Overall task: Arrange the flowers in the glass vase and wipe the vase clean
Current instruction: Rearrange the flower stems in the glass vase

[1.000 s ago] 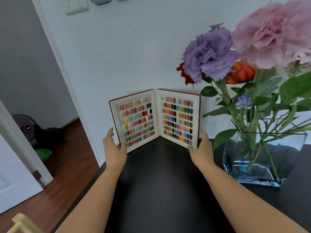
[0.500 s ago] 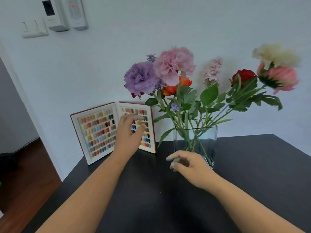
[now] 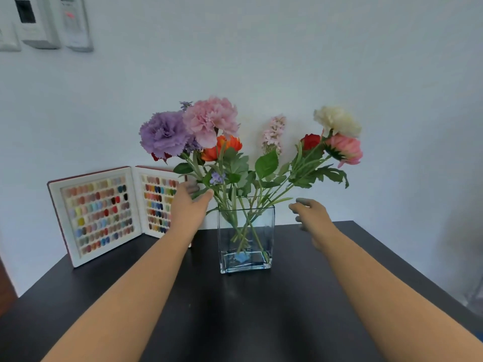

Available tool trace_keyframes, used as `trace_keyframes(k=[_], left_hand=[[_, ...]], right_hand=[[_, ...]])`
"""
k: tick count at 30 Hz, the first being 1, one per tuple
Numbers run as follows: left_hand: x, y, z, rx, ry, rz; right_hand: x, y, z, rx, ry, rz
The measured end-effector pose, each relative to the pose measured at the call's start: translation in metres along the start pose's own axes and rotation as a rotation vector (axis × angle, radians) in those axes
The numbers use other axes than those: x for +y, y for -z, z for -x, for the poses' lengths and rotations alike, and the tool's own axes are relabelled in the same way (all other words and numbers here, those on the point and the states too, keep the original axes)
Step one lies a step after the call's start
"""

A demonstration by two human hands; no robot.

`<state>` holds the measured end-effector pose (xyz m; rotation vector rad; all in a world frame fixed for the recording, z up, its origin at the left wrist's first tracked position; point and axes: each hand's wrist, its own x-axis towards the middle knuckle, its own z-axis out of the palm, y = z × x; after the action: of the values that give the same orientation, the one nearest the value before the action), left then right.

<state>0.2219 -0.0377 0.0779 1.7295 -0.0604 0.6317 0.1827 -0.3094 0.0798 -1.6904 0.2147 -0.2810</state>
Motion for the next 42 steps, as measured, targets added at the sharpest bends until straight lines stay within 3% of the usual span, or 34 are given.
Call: trace_keyframes(k=[5,11,16,21,27,38,42], left_hand=[[0.000,-0.007,-0.006,0.007,0.032,-0.010],[0.006,-0.007,-0.006,0.017,-0.081,-0.210],[0.011,-0.008,0.008,0.159,-0.174,-0.282],[0.009,-0.013,0.016,0.285,-0.220,-0.288],[0.001,-0.011,0.010,0.186,-0.231,-0.128],[0.002,-0.019,0.006,0.054,-0.210,-0.232],[0.007,-0.019,-0.006,0.028,-0.190,-0.288]], right_hand=[[-0.017,-0.019,-0.013,-0.058,-0.012,-0.027],[-0.024,-0.042,-0.019,0.037,0.085,-0.018],[-0.019,-0.049,-0.026,0.183,0.157,-0.012],[-0.022,-0.044,-0.030,0.208,0.222,0.077],[-0.046,-0.037,-0.030,0.098,0.352,0.306],[-0.124,-0.028,-0.027,-0.080,0.548,0.615],[-0.136,-0.030,-0.028,-0.179,0.555,0.611]])
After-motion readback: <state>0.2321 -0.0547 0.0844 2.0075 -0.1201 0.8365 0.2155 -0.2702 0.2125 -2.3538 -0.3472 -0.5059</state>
